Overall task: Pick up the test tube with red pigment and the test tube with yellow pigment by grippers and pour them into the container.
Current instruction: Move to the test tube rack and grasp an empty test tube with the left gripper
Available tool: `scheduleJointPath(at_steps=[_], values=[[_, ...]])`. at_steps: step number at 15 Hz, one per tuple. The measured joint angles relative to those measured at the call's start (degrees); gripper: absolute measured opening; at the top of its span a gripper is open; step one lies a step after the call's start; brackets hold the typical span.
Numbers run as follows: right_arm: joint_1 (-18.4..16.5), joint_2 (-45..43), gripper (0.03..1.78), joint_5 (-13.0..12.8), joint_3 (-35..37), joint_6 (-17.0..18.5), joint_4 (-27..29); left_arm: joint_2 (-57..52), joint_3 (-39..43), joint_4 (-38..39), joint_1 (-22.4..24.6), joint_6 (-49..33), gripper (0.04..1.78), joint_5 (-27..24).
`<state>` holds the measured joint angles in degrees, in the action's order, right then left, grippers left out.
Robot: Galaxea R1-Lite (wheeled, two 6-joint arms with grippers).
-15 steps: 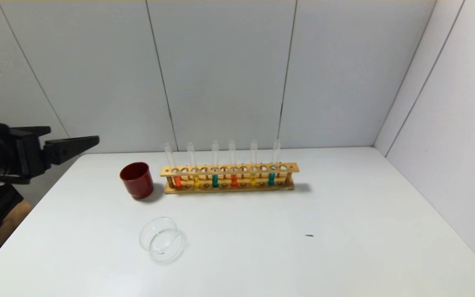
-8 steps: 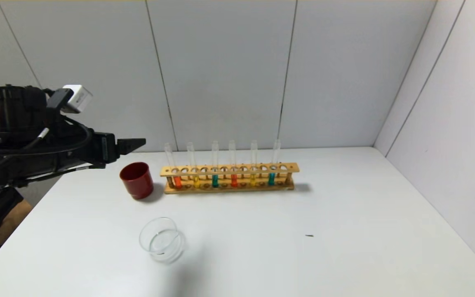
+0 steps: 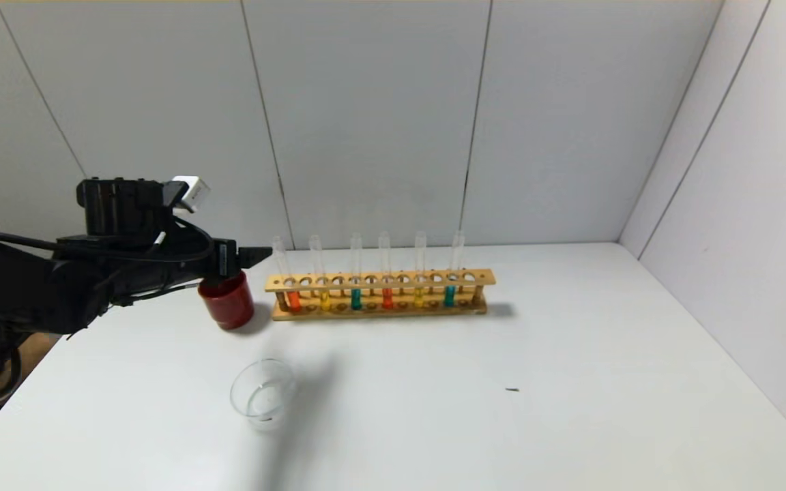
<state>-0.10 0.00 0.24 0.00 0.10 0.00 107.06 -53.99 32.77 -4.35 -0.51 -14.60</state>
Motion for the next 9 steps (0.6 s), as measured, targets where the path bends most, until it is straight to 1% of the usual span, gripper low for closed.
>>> scheduleJointPath(at_steps=[3,5,9], values=[[0.0,0.0,1.75,0.0,0.0,0.0,0.0,4.7,-1.4,3.2,-0.8,-0.9,1.75,-0.1],[0.0,0.0,1.75,0.0,0.0,0.0,0.0,6.2,-2.5,3.3,-1.8,-3.1,1.75,-0.3],[0.0,0.0,1.75,0.0,0.0,0.0,0.0,8.5,-4.5,3.4,-3.0,-3.3,1.75,0.0]])
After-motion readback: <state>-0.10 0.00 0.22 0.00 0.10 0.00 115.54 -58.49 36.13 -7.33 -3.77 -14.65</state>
